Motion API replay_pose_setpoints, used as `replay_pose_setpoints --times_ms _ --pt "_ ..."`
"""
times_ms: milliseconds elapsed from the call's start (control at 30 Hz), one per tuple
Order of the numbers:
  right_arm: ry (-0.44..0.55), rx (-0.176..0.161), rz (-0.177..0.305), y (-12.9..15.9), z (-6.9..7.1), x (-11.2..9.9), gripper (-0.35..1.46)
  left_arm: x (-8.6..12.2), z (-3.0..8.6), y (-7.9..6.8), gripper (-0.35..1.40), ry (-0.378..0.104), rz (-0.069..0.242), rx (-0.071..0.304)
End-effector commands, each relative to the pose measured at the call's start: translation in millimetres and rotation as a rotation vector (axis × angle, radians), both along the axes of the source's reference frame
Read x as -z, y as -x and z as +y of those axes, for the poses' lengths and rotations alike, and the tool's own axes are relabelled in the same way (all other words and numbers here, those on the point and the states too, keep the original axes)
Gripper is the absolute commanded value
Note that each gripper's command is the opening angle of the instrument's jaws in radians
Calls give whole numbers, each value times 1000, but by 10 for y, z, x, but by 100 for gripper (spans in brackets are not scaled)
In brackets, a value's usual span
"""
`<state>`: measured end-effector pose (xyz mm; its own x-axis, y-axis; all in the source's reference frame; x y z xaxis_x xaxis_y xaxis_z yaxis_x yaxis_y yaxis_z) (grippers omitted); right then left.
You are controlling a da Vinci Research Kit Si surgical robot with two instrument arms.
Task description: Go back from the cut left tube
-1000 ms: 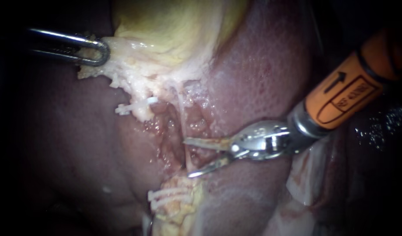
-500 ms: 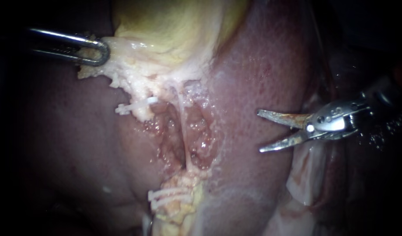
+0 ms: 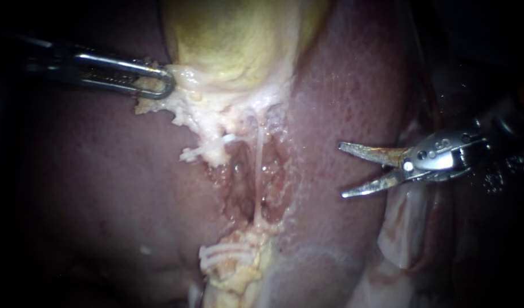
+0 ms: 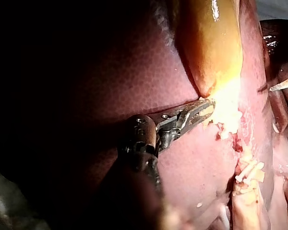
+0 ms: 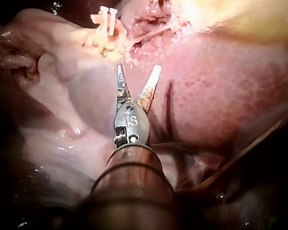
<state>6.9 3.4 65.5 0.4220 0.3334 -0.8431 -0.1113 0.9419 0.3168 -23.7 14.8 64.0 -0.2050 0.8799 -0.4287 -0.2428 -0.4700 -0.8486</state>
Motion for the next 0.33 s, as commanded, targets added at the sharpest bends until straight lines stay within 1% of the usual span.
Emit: replay_pose_setpoints --times_ms 33,233,333 --pt "0 0 0 0 0 0 145 1 0 0 -35 -1 2 -1" --pt "-1 2 2 0 -1 1 145 1 0 -1 -35 -1 2 -1" --pt "-7 12 11 -3 -1 1 145 3 0 -3 -35 -2 1 -2"
